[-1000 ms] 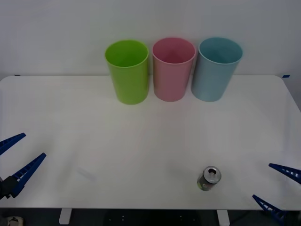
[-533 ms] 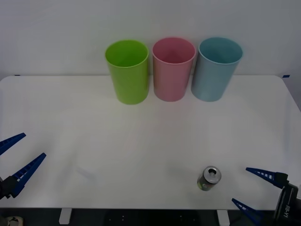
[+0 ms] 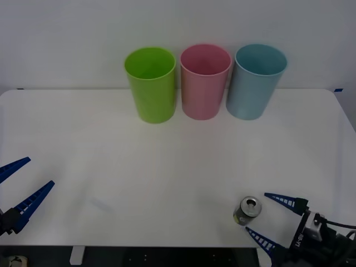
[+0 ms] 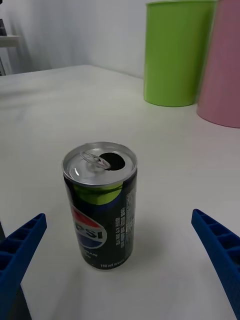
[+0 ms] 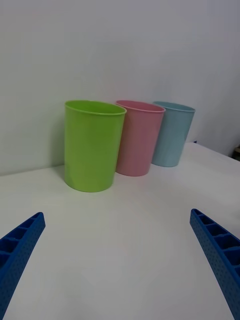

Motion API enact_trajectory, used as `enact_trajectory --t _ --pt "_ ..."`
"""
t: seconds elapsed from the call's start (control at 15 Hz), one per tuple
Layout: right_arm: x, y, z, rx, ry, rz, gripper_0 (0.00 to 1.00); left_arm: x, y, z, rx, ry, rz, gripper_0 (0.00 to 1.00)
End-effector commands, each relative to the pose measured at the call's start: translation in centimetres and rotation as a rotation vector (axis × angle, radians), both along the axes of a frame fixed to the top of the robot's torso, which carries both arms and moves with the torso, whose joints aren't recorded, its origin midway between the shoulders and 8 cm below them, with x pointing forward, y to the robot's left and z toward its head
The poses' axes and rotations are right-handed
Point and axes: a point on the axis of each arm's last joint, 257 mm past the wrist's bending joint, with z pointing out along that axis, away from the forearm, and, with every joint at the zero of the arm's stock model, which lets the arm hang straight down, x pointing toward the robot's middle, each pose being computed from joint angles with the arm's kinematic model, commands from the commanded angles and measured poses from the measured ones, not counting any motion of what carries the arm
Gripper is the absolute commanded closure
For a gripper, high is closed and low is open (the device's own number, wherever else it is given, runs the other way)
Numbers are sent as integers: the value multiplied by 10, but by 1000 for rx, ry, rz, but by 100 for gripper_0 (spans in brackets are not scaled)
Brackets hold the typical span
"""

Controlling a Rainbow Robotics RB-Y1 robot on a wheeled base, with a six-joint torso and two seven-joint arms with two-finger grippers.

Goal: Grasp the object on the table and drop it into the matching bin: aluminum can to the light blue bin, PET bottle to the pink bin.

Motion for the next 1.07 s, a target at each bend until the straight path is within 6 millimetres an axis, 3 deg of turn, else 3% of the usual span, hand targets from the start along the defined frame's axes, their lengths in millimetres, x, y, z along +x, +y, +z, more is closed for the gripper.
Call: enact_trajectory --t 0.07,0.33,0.6,0.67,0.73,0.8,1.07 --pt "11 18 -5 -9 -10 -8 0 0 0 0 0 0 0 0" --pt "19 37 -14 -20 -4 -15 0 0 0 0 0 0 0 0" --pt "21 38 -18 -41 -7 -20 0 0 0 0 0 0 0 0" --pt "20 37 -19 -46 -6 -19 30 0 0 0 0 0 0 0" --pt "20 38 -19 -40 -3 -21 95 0 0 0 0 0 0 0" --pt "20 37 -20 -45 -3 -25 100 0 0 0 0 0 0 0" --pt "20 39 -19 -39 -1 -24 100 0 0 0 0 0 0 0"
